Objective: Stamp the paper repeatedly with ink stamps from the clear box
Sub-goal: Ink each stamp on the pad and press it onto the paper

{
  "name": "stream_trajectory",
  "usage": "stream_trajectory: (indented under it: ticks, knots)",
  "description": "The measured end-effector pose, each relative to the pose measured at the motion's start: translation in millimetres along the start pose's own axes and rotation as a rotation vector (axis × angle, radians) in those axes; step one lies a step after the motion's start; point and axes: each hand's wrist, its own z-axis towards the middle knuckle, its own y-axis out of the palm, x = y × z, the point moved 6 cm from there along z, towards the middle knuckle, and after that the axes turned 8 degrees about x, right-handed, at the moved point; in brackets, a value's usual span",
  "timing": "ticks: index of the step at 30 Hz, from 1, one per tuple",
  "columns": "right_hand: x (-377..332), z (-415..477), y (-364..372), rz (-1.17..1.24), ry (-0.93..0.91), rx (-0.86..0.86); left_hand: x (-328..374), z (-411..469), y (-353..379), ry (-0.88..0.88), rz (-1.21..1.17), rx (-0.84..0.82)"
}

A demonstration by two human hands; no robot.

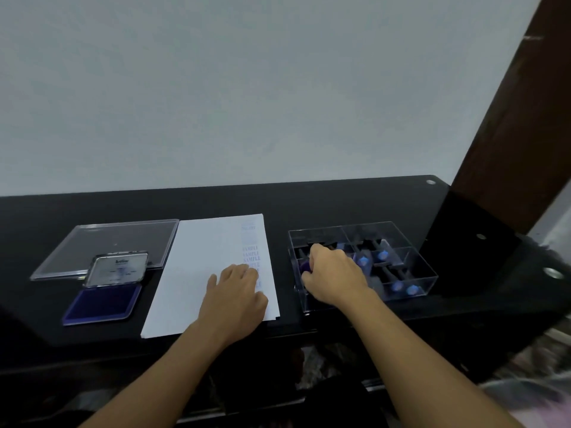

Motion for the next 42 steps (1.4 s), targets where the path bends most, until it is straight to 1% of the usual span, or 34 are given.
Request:
stream_trajectory:
  ticks: [6,9,12,15,19,21,24,29,33,38,42]
  knots:
    - [7.2,-1.4,-1.1,0.033,0.004,0.000,-0.2,0.5,-5.6,-0.017,0.001,-0.002]
    - [11.3,-2.6,-6.6,0.067,0.008,0.012,5.4,4.2,-14.5,-0.013,-0.001,0.024]
    - [16.5,-1.6,-26.6,0.124,-0.016,0.067,21.9,7.6,-29.0,0.025,-0.044,0.105]
    - [29.1,0.8,-51.7,0.143,-0.009,0.136,46.9,14.6,-39.6,0.104,-0.128,0.185]
    - [58.8,4.2,-75.3,0.124,0.071,0.181,83.7,34.1,-38.6,0.125,-0.164,0.156]
    - [75.1,5.5,-80.9,0.096,0.126,0.160,103.9,40.5,-33.9,0.174,-0.181,0.142]
    - [96.5,7.9,-79.4,0.003,0.191,0.073,128.1,43.4,-22.0,0.254,-0.167,0.096]
    - [117.1,10.1,-70.3,-0.132,0.234,-0.022,143.6,37.4,4.3,0.244,-0.095,-0.025]
    - [118.8,10.6,-66.7,-0.184,0.251,-0.067,141.8,31.0,13.0,0.229,-0.040,0.012]
    - [111.3,14.5,-71.0,-0.265,0.269,-0.021,142.7,31.1,12.9,0.234,-0.052,0.031]
    - [109.2,15.7,-65.0,-0.292,0.283,-0.037,143.2,30.7,12.7,0.233,-0.047,0.052]
